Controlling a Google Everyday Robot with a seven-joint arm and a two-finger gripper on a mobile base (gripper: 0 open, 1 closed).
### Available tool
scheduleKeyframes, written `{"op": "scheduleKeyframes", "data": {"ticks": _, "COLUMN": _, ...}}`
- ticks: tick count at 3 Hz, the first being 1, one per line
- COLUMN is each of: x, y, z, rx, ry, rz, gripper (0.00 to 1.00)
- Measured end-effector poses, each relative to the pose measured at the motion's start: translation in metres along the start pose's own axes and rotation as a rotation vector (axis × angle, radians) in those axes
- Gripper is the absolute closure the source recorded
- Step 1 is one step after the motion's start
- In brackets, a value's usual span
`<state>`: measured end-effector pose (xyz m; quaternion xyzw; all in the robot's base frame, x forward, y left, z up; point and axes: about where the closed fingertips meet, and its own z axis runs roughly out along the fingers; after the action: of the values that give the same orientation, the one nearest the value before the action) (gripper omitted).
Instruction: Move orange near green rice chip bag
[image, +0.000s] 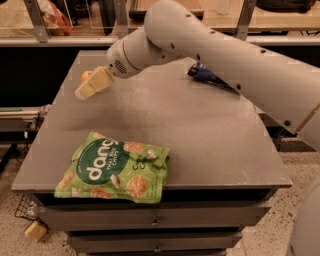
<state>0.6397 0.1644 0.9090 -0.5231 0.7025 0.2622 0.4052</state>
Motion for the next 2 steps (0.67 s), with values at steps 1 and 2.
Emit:
{"op": "scheduleKeyframes", "data": {"ticks": 1, "x": -0.004, "y": -0.02, "z": 0.028, "rx": 0.008, "ry": -0.065, "rz": 0.059, "gripper": 0.0}}
{"op": "scheduleKeyframes", "data": {"ticks": 2, "x": -0.005, "y": -0.028, "z": 0.059, "rx": 0.003, "ry": -0.106, "rz": 0.079, "gripper": 0.0}}
